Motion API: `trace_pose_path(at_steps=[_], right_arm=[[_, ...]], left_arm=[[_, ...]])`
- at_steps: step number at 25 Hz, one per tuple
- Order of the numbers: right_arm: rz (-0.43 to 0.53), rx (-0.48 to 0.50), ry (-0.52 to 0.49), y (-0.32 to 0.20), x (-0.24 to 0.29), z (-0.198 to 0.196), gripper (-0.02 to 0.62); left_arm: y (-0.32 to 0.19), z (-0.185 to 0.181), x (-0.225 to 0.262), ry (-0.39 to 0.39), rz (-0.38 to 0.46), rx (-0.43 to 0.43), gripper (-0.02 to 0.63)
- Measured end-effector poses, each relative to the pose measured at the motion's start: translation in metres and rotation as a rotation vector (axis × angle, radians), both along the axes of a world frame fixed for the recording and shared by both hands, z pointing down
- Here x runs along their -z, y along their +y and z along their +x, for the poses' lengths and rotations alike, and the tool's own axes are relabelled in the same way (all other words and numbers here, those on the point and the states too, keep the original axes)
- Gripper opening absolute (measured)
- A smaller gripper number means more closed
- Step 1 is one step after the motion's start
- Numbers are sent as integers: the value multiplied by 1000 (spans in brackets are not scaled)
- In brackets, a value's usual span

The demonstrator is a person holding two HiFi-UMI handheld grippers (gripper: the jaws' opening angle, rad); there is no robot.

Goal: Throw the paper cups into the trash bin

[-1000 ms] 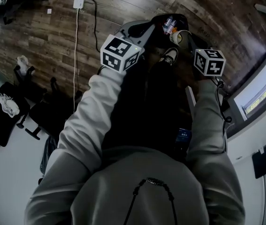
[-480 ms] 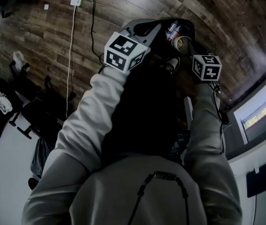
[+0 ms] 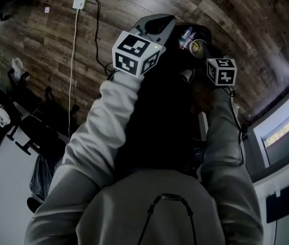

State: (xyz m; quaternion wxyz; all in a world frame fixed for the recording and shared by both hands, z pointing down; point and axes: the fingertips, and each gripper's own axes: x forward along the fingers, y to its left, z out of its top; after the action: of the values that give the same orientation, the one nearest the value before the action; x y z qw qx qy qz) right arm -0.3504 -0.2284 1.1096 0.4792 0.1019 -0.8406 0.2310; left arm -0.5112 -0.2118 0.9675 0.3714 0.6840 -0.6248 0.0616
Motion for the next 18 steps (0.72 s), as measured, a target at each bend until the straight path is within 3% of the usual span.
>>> trace_pose_path(at_steps=[10,12,18], right_arm=[[-33,-4,-32,10,4,6,41],[-52,-10,-50,13,7,3,120],[-47,-43,-71,6,37,5,144]], left_arm=[[9,18,1,18,0,-17,3],[13,14,3,23,3,-10,3],[26,-2,20,32,-14,40,3]])
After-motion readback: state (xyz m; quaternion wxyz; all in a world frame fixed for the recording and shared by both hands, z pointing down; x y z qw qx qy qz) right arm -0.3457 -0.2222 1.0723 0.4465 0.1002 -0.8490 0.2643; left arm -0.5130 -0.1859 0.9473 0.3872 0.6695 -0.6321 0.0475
